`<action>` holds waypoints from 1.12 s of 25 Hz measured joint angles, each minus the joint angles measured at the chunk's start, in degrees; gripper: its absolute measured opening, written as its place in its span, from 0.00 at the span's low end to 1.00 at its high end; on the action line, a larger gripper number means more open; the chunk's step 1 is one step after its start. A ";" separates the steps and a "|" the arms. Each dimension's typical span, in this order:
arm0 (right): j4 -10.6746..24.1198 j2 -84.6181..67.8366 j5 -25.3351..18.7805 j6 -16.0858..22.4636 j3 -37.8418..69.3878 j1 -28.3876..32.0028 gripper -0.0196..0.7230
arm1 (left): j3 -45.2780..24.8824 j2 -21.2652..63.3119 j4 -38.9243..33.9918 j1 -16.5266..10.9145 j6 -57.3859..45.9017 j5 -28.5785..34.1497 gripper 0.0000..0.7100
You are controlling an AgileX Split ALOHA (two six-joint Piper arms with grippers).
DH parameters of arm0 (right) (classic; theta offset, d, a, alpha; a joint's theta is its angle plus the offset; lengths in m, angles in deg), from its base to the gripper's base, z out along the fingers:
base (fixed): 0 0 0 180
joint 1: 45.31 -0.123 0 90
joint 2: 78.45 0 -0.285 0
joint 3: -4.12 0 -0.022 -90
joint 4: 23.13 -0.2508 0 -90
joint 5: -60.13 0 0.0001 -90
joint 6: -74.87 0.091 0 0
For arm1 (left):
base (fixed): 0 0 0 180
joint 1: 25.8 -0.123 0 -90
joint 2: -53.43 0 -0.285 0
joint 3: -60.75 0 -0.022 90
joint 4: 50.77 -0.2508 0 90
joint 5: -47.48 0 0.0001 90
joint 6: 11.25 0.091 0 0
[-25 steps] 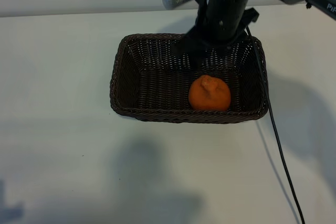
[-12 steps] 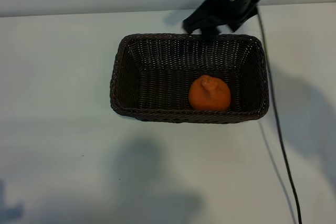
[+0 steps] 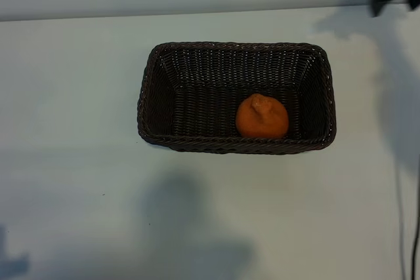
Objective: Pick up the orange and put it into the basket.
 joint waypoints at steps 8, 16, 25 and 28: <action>-5.98 0.00 0.00 -1.56 0.00 9.40 0.73 | 0.00 0.00 0.00 0.00 0.00 0.00 0.79; -7.68 -6.87 -0.32 -2.28 0.00 10.46 0.71 | 0.00 0.00 0.00 0.00 0.00 0.00 0.79; -8.12 -27.57 -1.49 -2.47 4.85 10.46 0.71 | 0.00 0.00 0.00 0.00 0.00 0.00 0.79; -7.80 -37.05 -1.15 -3.19 10.72 10.46 0.71 | 0.00 0.00 0.00 0.00 0.00 0.00 0.79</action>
